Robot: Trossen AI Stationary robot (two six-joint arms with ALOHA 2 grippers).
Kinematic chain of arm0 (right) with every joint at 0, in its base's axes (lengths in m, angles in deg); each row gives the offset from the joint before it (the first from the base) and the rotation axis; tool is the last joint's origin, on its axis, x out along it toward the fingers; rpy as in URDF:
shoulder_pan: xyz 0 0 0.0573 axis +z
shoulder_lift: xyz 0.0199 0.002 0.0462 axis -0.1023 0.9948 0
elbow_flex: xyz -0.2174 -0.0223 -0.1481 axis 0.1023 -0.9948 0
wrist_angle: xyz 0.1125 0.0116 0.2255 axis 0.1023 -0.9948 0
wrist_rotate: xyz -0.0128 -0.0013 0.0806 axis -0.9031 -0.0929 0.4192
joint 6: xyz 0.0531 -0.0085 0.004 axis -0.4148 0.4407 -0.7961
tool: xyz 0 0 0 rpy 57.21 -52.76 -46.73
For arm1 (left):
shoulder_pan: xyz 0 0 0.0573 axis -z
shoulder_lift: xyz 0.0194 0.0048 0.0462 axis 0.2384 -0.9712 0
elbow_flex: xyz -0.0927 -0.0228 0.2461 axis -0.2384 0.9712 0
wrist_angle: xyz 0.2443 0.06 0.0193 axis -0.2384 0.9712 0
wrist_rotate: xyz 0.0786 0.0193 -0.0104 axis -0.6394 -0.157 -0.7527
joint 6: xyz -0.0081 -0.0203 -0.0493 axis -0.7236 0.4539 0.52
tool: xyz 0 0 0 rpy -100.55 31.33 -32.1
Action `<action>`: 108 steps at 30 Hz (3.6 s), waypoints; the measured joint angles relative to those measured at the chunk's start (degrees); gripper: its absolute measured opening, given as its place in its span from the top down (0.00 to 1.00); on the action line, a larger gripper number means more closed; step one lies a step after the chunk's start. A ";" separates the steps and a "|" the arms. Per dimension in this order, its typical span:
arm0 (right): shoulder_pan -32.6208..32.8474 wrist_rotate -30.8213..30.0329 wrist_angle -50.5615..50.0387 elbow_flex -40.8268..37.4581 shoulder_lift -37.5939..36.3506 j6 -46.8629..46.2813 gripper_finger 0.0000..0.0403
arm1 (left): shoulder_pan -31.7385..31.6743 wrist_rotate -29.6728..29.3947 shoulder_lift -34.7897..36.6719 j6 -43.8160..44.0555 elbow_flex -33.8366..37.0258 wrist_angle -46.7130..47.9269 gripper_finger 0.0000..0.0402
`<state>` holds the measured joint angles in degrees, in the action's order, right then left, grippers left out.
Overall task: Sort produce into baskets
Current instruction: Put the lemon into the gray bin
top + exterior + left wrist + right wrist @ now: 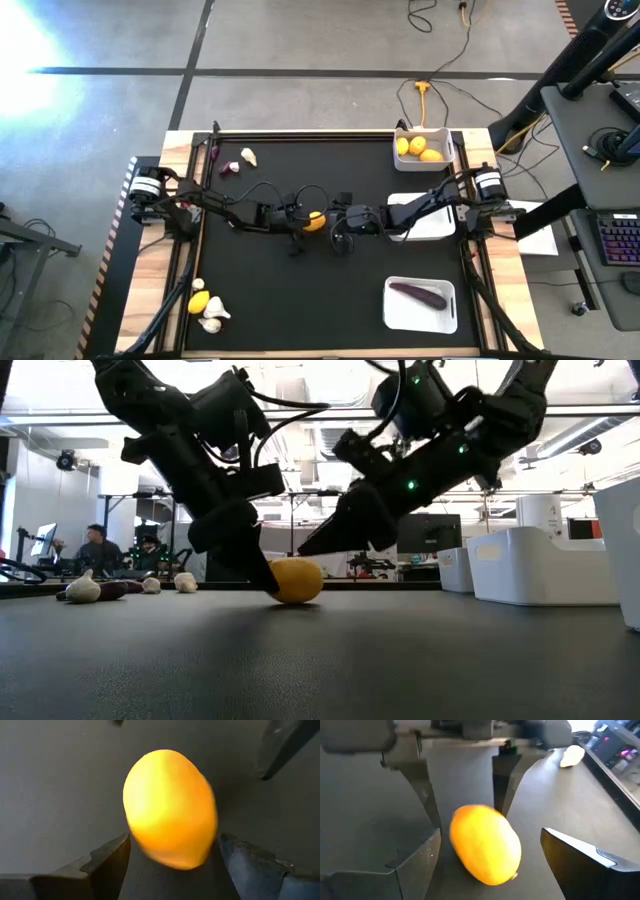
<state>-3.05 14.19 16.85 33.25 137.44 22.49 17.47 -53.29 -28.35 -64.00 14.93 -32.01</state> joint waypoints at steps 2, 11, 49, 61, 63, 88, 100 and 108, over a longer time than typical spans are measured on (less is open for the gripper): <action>-0.84 2.38 0.03 0.52 0.79 0.45 0.15 | 0.10 0.00 0.19 -0.45 0.00 0.81 0.28; -4.63 10.75 -0.03 5.04 3.60 2.69 0.14 | 0.19 0.01 2.48 1.42 -2.53 12.23 0.28; -11.04 -39.69 -56.03 3.90 -27.16 -25.69 0.39 | 5.50 -0.50 17.27 20.63 21.67 -4.66 0.33; -37.20 -37.91 -60.67 -5.40 -28.26 -42.34 0.37 | 8.23 -0.47 24.09 14.55 9.16 14.23 0.33; -38.64 -38.20 -60.37 -5.38 -25.79 -42.08 0.37 | 8.58 -0.48 24.30 14.17 7.19 18.42 0.33; -34.39 -47.63 -61.06 -5.16 -31.25 -38.34 0.11 | 15.62 5.44 23.37 31.15 -11.32 70.82 0.33; -18.19 -52.89 -60.09 -5.10 -45.22 -36.79 0.11 | 29.04 35.21 23.11 52.65 -7.89 75.49 0.33; -17.21 -52.67 -60.02 -5.08 -44.25 -36.86 0.11 | 37.40 40.56 20.52 70.86 -7.91 69.58 0.33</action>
<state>-20.26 -38.47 -43.17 28.17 93.20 -14.36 54.86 -12.73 -7.83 6.86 7.02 37.57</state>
